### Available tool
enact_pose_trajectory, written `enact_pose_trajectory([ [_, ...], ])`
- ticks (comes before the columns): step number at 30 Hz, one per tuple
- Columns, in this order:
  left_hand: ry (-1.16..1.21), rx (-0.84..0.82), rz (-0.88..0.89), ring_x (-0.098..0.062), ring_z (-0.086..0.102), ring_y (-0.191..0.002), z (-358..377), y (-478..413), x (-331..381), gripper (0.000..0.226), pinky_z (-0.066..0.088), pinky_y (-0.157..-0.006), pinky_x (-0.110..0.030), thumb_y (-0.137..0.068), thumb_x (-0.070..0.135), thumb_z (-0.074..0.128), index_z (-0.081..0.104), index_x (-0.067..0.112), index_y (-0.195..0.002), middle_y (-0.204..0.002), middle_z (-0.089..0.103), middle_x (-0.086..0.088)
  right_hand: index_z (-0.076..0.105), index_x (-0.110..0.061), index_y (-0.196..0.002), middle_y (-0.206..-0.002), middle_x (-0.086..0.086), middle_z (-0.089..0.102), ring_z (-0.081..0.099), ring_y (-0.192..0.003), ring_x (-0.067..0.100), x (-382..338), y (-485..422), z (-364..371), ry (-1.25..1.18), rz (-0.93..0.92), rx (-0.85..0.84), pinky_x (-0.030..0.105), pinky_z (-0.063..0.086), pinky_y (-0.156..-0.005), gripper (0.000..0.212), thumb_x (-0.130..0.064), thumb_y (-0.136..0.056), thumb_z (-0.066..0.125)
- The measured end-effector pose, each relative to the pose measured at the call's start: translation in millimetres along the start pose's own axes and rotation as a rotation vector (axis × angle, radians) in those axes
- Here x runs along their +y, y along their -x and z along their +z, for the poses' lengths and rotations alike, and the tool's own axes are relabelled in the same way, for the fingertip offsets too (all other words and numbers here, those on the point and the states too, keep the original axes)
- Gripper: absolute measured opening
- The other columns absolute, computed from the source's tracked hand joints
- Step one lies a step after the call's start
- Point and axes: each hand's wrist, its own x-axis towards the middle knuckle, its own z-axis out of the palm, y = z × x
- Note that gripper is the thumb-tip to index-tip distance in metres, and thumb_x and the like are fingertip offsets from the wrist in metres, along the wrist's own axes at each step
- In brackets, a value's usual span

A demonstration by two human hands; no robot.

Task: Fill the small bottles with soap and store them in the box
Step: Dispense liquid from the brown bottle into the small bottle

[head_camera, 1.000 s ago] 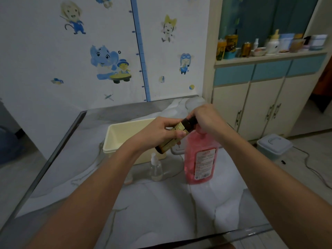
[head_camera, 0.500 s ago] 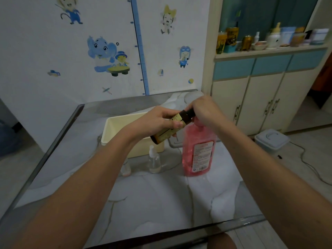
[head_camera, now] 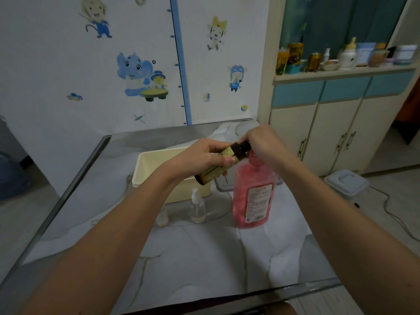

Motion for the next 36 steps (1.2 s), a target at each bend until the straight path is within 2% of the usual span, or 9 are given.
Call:
enact_pose_trajectory([
  [3, 0.024, -0.001, -0.014, -0.015, 0.068, -0.074, 4, 0, -4, 0.03, 0.055, -0.065, -0.021, -0.088, 0.009, 0.065, 0.069, 0.017, -0.116, -0.098, 0.069, -0.007, 0.068, -0.021, -0.116, -0.113, 0.003, 0.067, 0.06, -0.106, 0.019, -2, 1, 3, -0.023, 0.039, -0.018, 0.03, 0.046, -0.094, 0.036, -0.021, -0.081, 0.074],
  [6, 0.047, 0.004, -0.009, -0.014, 0.068, -0.074, 5, 1, -4, 0.028, 0.055, -0.066, -0.021, -0.088, 0.009, 0.065, 0.071, 0.024, -0.111, -0.097, 0.07, -0.005, 0.066, -0.021, -0.119, -0.114, 0.002, 0.067, 0.06, -0.106, 0.019, -3, 4, 3, -0.029, 0.037, -0.012, 0.03, 0.046, -0.095, 0.039, -0.024, -0.081, 0.075],
  [13, 0.049, 0.003, 0.014, -0.019, 0.069, -0.076, 0, 1, 4, 0.031, 0.058, -0.072, -0.028, -0.088, 0.009, 0.064, 0.069, 0.021, -0.116, -0.107, 0.069, -0.016, 0.069, -0.019, -0.114, -0.1, 0.009, 0.072, 0.065, -0.093, 0.024, 1, 4, -10, -0.137, -0.013, -0.047, 0.031, 0.047, -0.084, 0.032, -0.01, -0.084, 0.063],
  [16, 0.034, 0.001, 0.016, -0.019, 0.069, -0.076, -1, 1, 3, 0.03, 0.059, -0.072, -0.029, -0.088, 0.01, 0.065, 0.069, 0.024, -0.114, -0.109, 0.069, -0.016, 0.071, -0.017, -0.112, -0.085, 0.007, 0.07, 0.064, -0.077, 0.022, 0, 2, -6, -0.163, -0.017, -0.019, 0.03, 0.05, -0.07, 0.029, -0.015, -0.085, 0.06],
  [19, 0.023, 0.0, 0.007, -0.018, 0.069, -0.076, 3, 0, -3, 0.03, 0.055, -0.065, -0.022, -0.088, 0.011, 0.065, 0.069, 0.021, -0.116, -0.103, 0.07, -0.011, 0.071, -0.027, -0.111, -0.099, 0.002, 0.071, 0.062, -0.095, 0.019, -1, 2, 4, -0.001, 0.002, 0.002, 0.031, 0.05, -0.087, 0.035, -0.018, -0.077, 0.074],
  [21, 0.027, 0.005, -0.001, -0.018, 0.069, -0.077, 6, 0, -5, 0.032, 0.055, -0.067, -0.022, -0.087, 0.01, 0.065, 0.069, 0.021, -0.117, -0.099, 0.07, -0.006, 0.07, -0.021, -0.114, -0.106, 0.004, 0.07, 0.062, -0.101, 0.021, -1, 2, 7, -0.01, 0.017, 0.008, 0.033, 0.049, -0.091, 0.039, -0.016, -0.076, 0.077],
  [25, 0.042, 0.015, 0.0, -0.018, 0.068, -0.078, 7, 2, -6, 0.033, 0.057, -0.072, -0.027, -0.087, 0.009, 0.065, 0.069, 0.022, -0.118, -0.099, 0.07, -0.005, 0.068, -0.022, -0.116, -0.109, 0.004, 0.069, 0.06, -0.103, 0.021, -1, 1, 5, 0.032, 0.003, -0.029, 0.031, 0.048, -0.091, 0.039, -0.019, -0.078, 0.075],
  [31, 0.074, 0.021, 0.026, -0.02, 0.069, -0.078, 2, 3, 2, 0.033, 0.056, -0.069, -0.024, -0.087, 0.01, 0.066, 0.069, 0.027, -0.116, -0.102, 0.071, -0.008, 0.071, -0.018, -0.11, -0.1, 0.006, 0.071, 0.063, -0.093, 0.021, 3, 2, -5, -0.029, -0.056, 0.032, 0.033, 0.05, -0.086, 0.031, -0.007, -0.083, 0.062],
  [36, 0.078, 0.016, 0.019, -0.016, 0.068, -0.078, 5, 2, -5, 0.033, 0.055, -0.069, -0.024, -0.087, 0.011, 0.066, 0.069, 0.032, -0.113, -0.099, 0.071, -0.008, 0.07, -0.02, -0.109, -0.102, 0.004, 0.069, 0.061, -0.097, 0.021, 0, -1, 6, 0.056, -0.018, 0.036, 0.033, 0.05, -0.088, 0.033, -0.016, -0.076, 0.072],
])
